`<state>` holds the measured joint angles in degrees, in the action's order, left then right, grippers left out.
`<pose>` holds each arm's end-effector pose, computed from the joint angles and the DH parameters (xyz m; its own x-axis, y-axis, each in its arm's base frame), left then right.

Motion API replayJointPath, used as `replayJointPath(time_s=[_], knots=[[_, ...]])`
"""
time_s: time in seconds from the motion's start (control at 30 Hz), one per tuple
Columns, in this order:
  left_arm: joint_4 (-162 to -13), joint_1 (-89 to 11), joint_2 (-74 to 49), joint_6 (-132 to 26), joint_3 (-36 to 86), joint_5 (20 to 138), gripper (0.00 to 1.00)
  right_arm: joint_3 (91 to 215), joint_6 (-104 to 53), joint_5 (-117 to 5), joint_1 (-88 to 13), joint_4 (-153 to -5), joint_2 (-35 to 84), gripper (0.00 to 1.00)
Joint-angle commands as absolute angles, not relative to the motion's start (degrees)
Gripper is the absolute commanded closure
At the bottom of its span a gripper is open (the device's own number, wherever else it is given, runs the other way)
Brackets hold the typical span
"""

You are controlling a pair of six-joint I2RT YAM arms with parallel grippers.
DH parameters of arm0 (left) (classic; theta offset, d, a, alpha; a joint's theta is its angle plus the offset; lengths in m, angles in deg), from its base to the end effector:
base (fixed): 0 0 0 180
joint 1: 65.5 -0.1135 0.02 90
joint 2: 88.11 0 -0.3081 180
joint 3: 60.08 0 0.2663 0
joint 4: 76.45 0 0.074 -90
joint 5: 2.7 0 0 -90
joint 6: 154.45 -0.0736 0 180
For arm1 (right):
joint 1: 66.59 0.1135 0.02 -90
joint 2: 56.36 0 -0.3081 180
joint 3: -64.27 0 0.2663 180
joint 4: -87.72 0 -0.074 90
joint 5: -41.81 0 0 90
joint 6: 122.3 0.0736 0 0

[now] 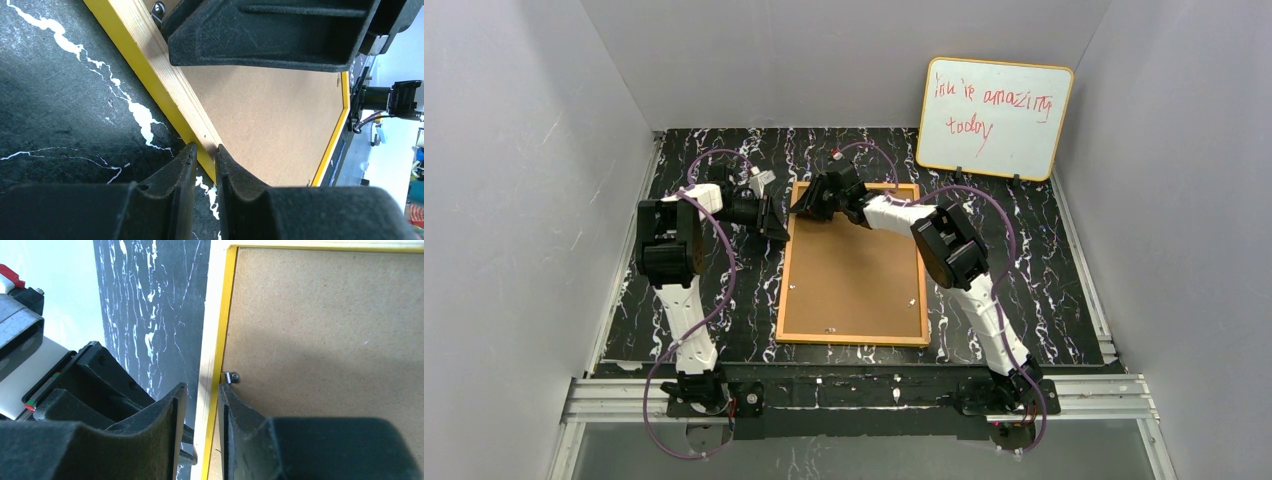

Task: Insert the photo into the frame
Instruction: Install the photo frame at the center of the board, then adjust the photo frame at the center of the board.

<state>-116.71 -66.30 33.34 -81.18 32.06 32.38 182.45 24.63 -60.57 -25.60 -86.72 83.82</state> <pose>0.4544 -0.0539 0.1370 -0.8174 0.1540 -0.5550 0.5356 0.5579 -0.6339 0.4674 0.4270 0.1435 -0.8477 0.3478 -0.4006 -0.1352 0.5886 0.7970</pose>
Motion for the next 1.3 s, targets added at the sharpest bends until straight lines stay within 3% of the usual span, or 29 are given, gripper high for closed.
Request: replayJointPath(time_s=[0.0, 0.2, 0.33, 0.5, 0.6, 1.07, 1.27], knots=[[-122.2, -65.4, 33.4, -85.7, 30.7, 37.5, 0.82, 177.9, 25.5, -60.8, -26.4, -87.7, 80.3, 0.59], [-128.8, -68.2, 32.0, -90.5, 33.7, 38.4, 0.79, 168.4, 24.6, -61.5, -30.7, -89.3, 66.4, 0.40], [-131.3, -68.4, 29.2, -93.9, 32.4, 41.1, 0.72, 157.8, 20.5, -53.2, -35.1, -83.2, 54.9, 0.26], [-132.2, -68.4, 24.7, -98.7, 27.6, 44.7, 0.59, 142.7, 17.7, -41.8, -43.4, -79.5, 42.0, 0.16], [-132.2, -68.0, 22.5, -101.0, 24.2, 46.9, 0.56, 136.1, 17.0, -38.1, -48.2, -80.1, 37.7, 0.12], [-130.7, -59.6, 12.3, -104.8, 11.9, 53.2, 0.54, 137.7, 19.7, -50.0, -49.8, -83.6, 49.4, 0.12], [-130.2, -55.7, 12.8, -104.1, 12.5, 54.5, 0.54, 151.5, 21.2, -57.5, -43.4, -81.9, 62.3, 0.14]])
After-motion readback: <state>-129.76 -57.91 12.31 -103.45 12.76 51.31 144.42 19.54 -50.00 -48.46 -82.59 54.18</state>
